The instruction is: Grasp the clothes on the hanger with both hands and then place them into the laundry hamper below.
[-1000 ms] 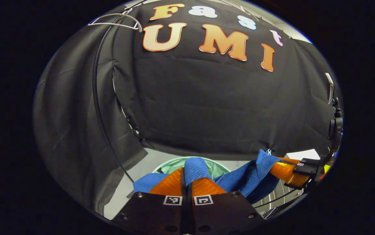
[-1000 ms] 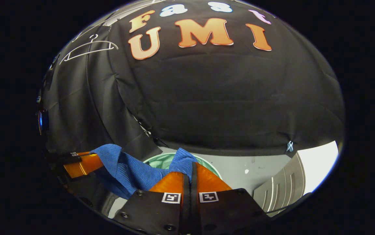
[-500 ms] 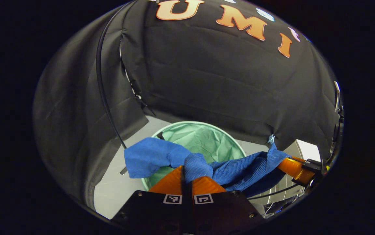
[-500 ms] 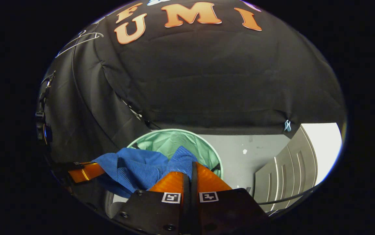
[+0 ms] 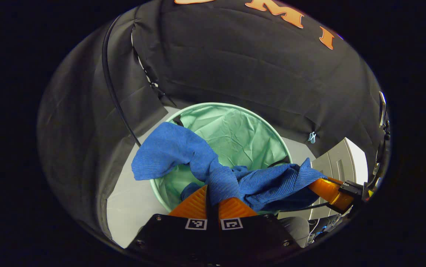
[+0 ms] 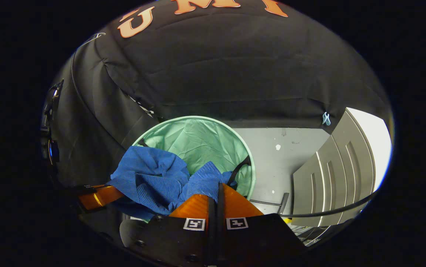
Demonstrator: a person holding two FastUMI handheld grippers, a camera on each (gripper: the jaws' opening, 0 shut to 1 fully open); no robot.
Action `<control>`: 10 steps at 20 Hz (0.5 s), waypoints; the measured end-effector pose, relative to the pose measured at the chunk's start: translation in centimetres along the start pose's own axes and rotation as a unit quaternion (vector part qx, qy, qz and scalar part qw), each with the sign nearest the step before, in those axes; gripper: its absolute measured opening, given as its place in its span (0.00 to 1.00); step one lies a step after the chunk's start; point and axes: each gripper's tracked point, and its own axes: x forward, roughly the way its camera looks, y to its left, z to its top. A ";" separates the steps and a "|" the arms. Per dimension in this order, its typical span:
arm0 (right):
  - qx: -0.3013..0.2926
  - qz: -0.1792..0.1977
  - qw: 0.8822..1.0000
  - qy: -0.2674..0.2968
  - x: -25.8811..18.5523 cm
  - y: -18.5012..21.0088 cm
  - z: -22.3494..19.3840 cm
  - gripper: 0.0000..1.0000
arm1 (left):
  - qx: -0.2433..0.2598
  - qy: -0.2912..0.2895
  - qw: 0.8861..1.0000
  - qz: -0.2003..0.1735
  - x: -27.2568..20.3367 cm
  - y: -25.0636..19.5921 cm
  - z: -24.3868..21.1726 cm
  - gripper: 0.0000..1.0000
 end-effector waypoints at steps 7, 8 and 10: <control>0.001 -0.005 1.000 0.022 1.0 -0.4 -1.5 0.08 | 0.002 0.039 0.999 0.006 0.7 0.0 -2.1 0.00; 0.000 -0.006 1.000 0.026 1.1 -0.3 -1.8 0.08 | 0.001 0.044 0.999 0.005 0.8 0.0 -2.5 0.01; 0.000 -0.006 0.999 0.033 1.3 -0.4 -2.3 0.08 | 0.005 0.050 0.999 0.015 1.0 0.3 -3.0 0.02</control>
